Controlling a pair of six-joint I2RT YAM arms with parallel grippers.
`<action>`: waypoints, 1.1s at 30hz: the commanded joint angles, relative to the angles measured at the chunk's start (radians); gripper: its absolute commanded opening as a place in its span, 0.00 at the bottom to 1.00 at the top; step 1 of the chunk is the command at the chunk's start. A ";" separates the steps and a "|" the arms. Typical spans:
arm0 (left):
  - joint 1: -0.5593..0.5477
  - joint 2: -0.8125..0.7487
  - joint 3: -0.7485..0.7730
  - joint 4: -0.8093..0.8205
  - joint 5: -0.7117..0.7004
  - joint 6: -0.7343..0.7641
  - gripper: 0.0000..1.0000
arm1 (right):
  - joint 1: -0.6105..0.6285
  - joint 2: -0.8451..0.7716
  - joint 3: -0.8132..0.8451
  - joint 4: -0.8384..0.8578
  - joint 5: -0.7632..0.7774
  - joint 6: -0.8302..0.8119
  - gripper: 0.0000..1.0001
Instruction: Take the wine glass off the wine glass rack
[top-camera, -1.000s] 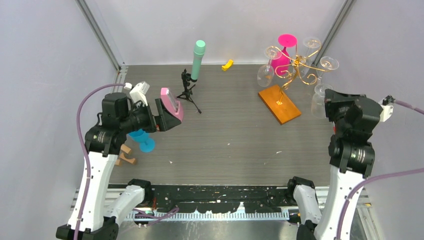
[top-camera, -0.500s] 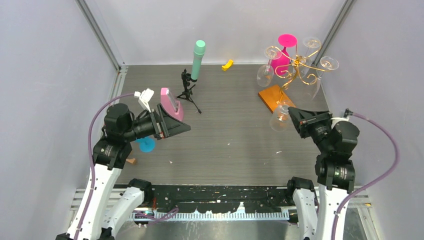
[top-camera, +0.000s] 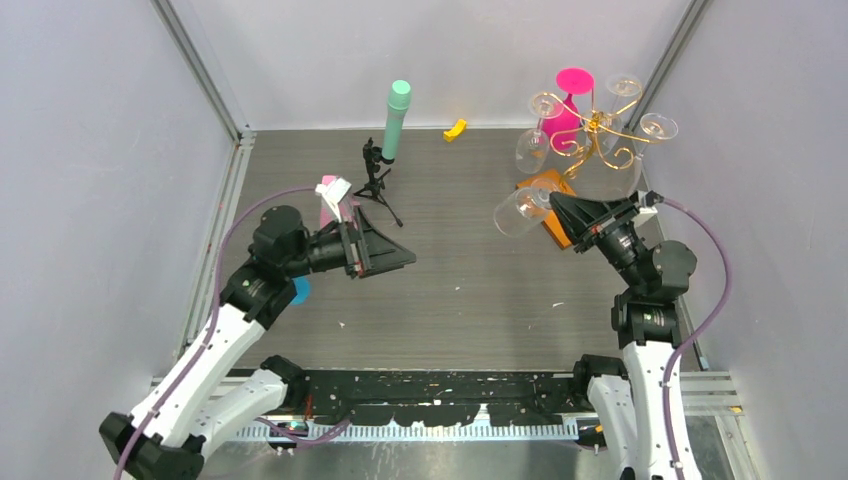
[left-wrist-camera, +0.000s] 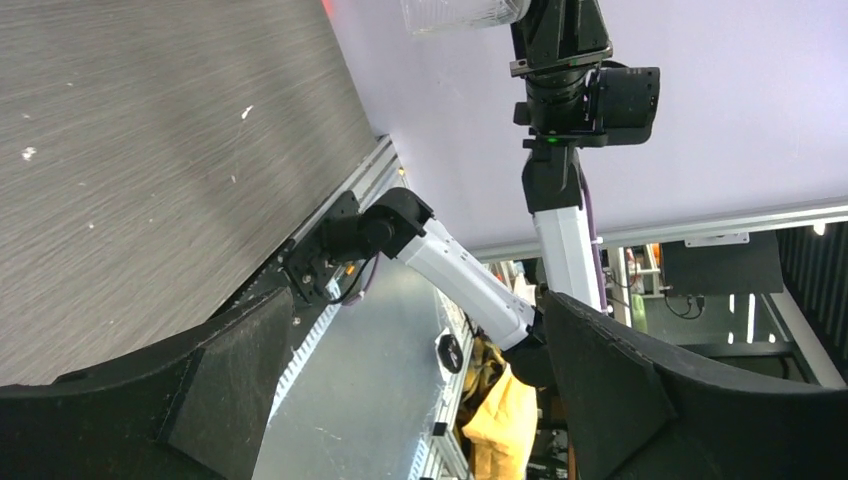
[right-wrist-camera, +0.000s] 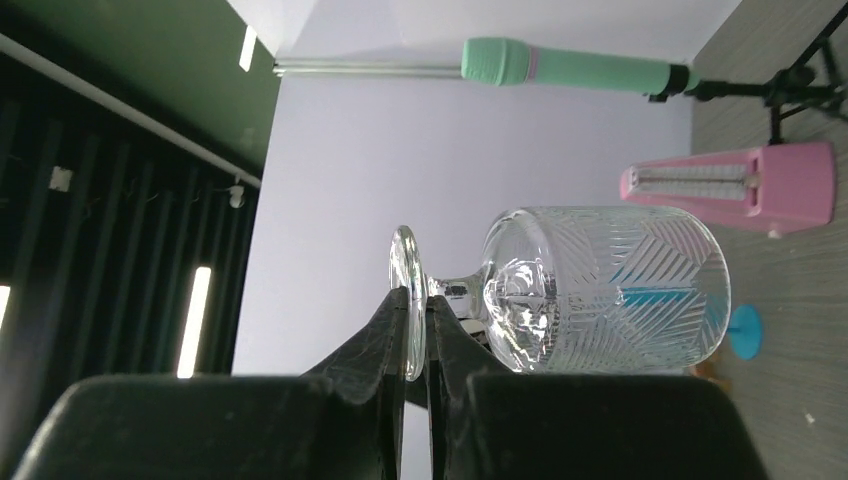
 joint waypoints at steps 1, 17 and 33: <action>-0.069 0.066 -0.015 0.281 -0.058 -0.085 0.98 | 0.065 0.032 -0.007 0.364 -0.030 0.175 0.00; -0.148 0.305 0.054 0.763 -0.107 -0.364 0.98 | 0.213 0.017 0.021 0.374 0.115 0.269 0.00; -0.247 0.416 0.168 0.941 -0.101 -0.678 0.95 | 0.227 -0.066 0.148 0.267 0.206 0.295 0.00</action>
